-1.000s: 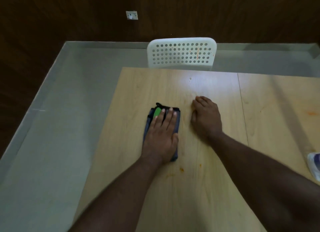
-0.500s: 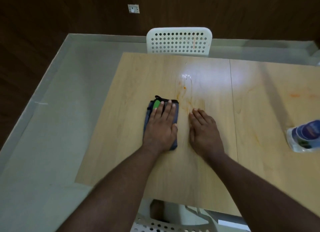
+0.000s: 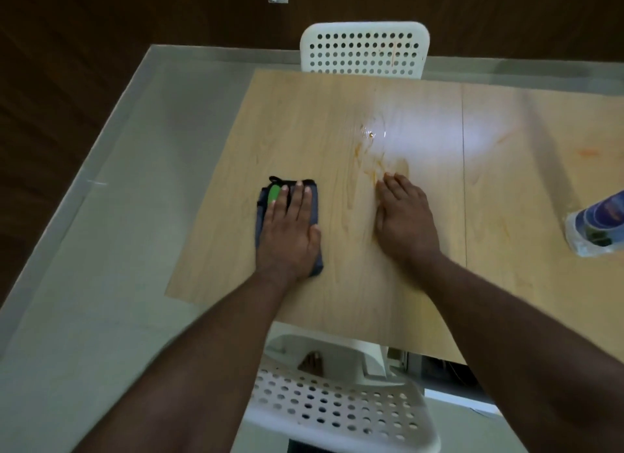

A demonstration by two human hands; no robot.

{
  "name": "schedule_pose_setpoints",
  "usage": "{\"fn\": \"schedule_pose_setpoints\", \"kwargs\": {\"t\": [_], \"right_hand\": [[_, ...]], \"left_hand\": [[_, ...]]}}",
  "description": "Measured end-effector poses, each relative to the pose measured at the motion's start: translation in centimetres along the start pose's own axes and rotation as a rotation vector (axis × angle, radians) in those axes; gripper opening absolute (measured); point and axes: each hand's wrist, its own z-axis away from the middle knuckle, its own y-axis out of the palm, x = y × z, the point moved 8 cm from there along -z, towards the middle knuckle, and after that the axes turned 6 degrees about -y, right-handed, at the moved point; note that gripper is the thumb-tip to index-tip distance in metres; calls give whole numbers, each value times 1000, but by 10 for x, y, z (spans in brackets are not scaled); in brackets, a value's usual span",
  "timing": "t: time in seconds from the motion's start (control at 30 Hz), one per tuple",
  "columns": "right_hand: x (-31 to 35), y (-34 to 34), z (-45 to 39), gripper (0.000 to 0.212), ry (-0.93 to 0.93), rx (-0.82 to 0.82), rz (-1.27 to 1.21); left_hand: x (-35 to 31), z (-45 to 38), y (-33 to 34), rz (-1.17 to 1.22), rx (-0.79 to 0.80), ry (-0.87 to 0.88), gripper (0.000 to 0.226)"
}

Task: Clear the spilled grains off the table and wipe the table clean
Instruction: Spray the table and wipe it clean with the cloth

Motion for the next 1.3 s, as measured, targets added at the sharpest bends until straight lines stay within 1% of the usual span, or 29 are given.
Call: {"fn": "schedule_pose_setpoints", "kwargs": {"t": [0.13, 0.2, 0.33, 0.43, 0.57, 0.67, 0.83, 0.9, 0.97, 1.03, 1.3], "right_hand": [[-1, 0, -1, 61, 25, -24, 44], [0, 0, 0, 60, 26, -30, 46], [0, -1, 1, 66, 31, -24, 25], [-1, -1, 1, 66, 33, -21, 17], [-1, 2, 0, 68, 30, -8, 14], [-1, 0, 1, 65, 25, -9, -6], [-4, -3, -3, 60, 29, 13, -52], [-7, -9, -7, 58, 11, -13, -77], [-14, -15, -20, 48, -19, -40, -69], [-25, -20, -43, 44, -33, -53, -43], [-67, -37, -129, 46, -4, -28, 35]], "left_hand": [[-45, 37, 7, 17, -6, 111, 74], [-51, 64, 8, 35, -8, 143, 73], [-29, 97, 9, 63, 15, 154, 70], [-10, 96, 7, 58, 13, 160, 70], [-1, 64, 5, 45, 2, 103, 71], [-5, 31, 3, 17, 8, 63, 73], [-19, -23, 0, -1, 10, 65, 74], [-25, -42, -1, -3, 11, 73, 74], [-32, -66, -3, -7, 8, 84, 74], [-39, -92, -5, -11, 8, 90, 74], [-54, -181, -13, -9, -1, 55, 75]]}}
